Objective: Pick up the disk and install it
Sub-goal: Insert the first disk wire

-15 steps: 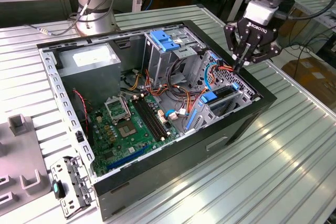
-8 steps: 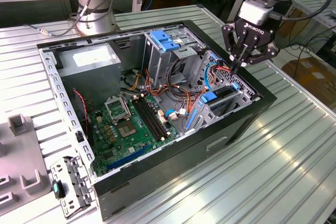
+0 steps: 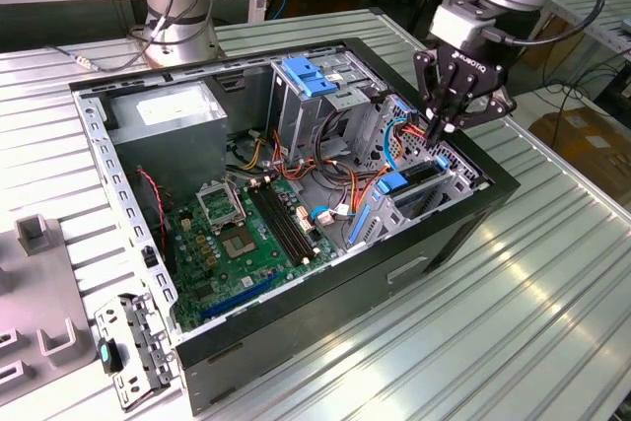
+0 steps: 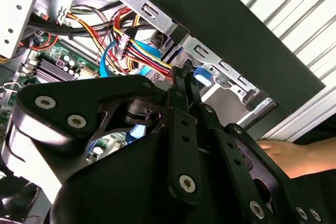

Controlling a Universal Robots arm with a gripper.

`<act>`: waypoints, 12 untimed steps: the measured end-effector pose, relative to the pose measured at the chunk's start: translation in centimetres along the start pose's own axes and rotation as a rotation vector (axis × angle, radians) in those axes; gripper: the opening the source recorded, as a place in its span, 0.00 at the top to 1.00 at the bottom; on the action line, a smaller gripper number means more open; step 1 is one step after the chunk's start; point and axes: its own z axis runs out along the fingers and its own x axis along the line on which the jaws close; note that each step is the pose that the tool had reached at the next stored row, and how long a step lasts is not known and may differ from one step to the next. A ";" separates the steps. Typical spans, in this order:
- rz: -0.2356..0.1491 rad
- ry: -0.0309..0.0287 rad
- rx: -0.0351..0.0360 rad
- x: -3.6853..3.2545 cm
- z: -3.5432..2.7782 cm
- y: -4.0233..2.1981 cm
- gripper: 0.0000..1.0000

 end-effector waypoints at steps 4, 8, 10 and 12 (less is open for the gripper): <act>0.020 -0.0004 -0.0012 -0.07 0.07 0.58 0.84; 0.020 -0.0003 -0.0011 -0.10 0.08 0.93 0.84; 0.030 -0.0007 -0.0016 -0.04 0.19 0.95 0.84; 0.038 -0.0006 -0.0021 0.00 0.24 0.96 0.84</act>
